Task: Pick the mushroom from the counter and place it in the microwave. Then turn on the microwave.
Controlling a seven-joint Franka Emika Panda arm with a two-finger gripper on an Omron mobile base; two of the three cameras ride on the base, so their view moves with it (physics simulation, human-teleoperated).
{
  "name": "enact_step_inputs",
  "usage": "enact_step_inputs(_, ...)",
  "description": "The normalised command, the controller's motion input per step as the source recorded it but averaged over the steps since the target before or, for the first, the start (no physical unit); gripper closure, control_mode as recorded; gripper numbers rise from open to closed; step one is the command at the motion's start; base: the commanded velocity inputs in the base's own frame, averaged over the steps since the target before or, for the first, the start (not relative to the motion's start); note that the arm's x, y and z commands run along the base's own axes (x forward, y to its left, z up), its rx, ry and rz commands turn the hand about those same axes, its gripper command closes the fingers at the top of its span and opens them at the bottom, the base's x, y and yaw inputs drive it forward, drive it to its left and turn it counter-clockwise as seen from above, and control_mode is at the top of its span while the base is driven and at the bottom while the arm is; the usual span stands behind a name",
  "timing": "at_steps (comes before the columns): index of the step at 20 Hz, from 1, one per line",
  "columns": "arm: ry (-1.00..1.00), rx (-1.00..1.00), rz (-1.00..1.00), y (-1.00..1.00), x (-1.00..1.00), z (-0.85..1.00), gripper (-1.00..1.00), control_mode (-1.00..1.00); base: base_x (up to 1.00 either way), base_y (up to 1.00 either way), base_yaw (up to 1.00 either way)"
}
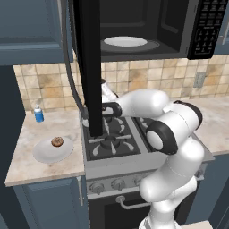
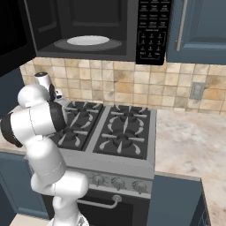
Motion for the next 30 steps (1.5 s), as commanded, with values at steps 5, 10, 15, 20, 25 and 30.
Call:
enact_step_inputs(5,0.00,0.00,0.01,0.18,0.00,0.00,-1.00,-1.00,0.00,0.00,0.00)
enact_step_inputs(10,0.04,0.00,0.00,0.17,0.00,0.00,-1.00,-1.00,0.00,0.00,0.00)
enact_step_inputs(15,0.04,0.00,0.00,0.17,0.00,0.00,-1.00,-1.00,0.00,0.00,0.00)
enact_step_inputs(20,0.04,0.00,0.00,0.17,0.00,0.00,-1.00,-1.00,0.00,0.00,0.00)
enact_step_inputs(25,0.03,0.00,0.00,0.12,0.00,0.00,-1.00,-1.00,0.00,0.00,0.00)
enact_step_inputs(30,0.02,0.00,0.00,0.08,0.00,-0.08,-1.00,-1.00,0.00,0.00,0.00)
